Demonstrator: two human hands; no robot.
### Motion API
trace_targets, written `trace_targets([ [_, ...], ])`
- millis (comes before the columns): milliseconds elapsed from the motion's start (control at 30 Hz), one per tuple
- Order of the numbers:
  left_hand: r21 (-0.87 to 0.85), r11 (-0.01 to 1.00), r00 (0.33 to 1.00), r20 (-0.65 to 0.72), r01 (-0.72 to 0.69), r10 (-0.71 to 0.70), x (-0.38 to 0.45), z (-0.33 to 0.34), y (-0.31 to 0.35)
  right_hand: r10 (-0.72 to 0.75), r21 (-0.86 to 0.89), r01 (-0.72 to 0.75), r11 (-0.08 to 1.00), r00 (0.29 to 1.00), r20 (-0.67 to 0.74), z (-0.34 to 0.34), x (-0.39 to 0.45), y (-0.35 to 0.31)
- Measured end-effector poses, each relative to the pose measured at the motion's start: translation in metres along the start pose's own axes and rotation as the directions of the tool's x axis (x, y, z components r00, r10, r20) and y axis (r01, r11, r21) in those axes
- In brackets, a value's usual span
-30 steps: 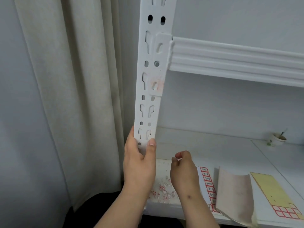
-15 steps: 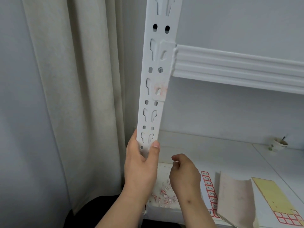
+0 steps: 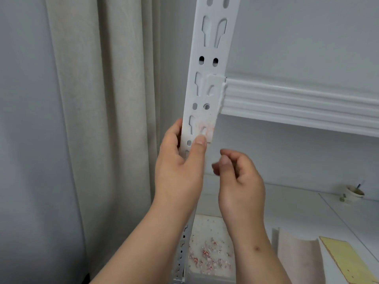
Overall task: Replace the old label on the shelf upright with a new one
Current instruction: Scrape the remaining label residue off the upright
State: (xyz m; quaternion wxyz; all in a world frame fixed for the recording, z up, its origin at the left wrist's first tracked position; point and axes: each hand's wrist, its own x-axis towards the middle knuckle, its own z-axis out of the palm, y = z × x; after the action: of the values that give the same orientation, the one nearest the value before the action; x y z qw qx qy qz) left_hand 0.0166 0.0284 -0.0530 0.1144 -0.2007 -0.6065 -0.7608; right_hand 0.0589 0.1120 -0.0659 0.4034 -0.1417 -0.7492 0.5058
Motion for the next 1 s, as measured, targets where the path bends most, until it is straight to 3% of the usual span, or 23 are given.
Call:
trace_targets([
  [267,-0.075,0.996,0.999,0.027,0.045,-0.043,0.021,-0.001,0.013,-0.069,0.154,0.064,0.986,0.997,0.026,0.010,0.017,-0.039],
  [767,-0.077,0.995,0.997,0.044,0.065,-0.062,0.027,0.000,0.017,-0.111,0.192,0.089,0.977,0.988,0.103,0.020,0.020,-0.038],
  [1000,-0.072,0.995,0.998,0.003,0.071,-0.070,0.028,0.005,0.021,-0.084,0.132,0.071,0.989,0.991,0.100,0.025,0.018,-0.038],
])
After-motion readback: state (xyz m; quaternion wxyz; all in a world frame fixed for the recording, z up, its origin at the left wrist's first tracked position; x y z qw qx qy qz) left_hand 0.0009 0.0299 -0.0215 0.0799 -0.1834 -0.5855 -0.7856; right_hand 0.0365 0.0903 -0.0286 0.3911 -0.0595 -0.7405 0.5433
